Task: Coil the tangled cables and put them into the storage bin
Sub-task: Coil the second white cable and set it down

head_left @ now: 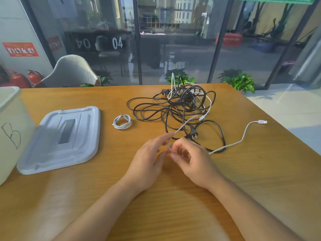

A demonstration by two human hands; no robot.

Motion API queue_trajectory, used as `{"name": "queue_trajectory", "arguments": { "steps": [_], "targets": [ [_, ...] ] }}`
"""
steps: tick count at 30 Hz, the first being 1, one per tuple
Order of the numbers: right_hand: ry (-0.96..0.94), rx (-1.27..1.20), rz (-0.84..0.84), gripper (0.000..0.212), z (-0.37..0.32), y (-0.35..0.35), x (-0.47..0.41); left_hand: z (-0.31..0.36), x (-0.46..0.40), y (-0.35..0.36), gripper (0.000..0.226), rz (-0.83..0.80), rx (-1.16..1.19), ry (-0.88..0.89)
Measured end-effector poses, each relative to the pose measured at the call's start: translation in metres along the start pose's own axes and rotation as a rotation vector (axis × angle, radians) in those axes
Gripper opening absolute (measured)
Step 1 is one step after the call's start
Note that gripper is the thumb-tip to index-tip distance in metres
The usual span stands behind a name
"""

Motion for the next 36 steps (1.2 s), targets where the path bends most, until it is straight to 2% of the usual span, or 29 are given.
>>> {"name": "queue_trajectory", "arguments": {
  "steps": [6,11,14,17,21,27,32,36],
  "targets": [
    [0.022,-0.035,-0.05,0.019,0.002,0.001,0.001,-0.003,-0.003,-0.007,0.045,-0.019,-0.011,0.004],
    [0.065,0.077,0.049,0.017,0.016,-0.008,-0.008,-0.015,0.001,-0.011,0.026,-0.102,-0.133,0.014],
    [0.166,0.201,0.045,0.037,0.035,-0.015,-0.017,-0.018,0.002,-0.008,0.026,-0.159,-0.221,0.041],
    [0.24,0.367,0.015,0.053,0.05,-0.021,-0.024,-0.021,0.0,-0.011,0.024,-0.098,-0.196,-0.032],
    [0.292,0.437,-0.042,0.065,0.057,-0.021,-0.035,-0.027,-0.007,-0.017,0.03,0.024,-0.143,-0.168],
    [0.319,0.495,-0.097,0.066,0.062,-0.014,-0.045,-0.028,-0.027,-0.018,0.029,0.051,-0.165,-0.185],
    [0.308,0.442,-0.111,0.064,0.066,-0.012,-0.044,-0.022,-0.053,-0.006,0.026,0.088,-0.139,-0.115],
    [0.363,0.232,-0.04,0.064,0.071,-0.018,-0.041,-0.02,-0.07,0.011,0.025,0.086,-0.136,-0.09]
  ]
}}
Point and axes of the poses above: each hand's wrist, its own x-axis away from the middle knuckle, its own y-axis out of the palm, z = x × y, the point moved 3 cm from there along -x, towards the middle knuckle, and after that the axes turned 3 degrees about -z, right-handed, at the moved point
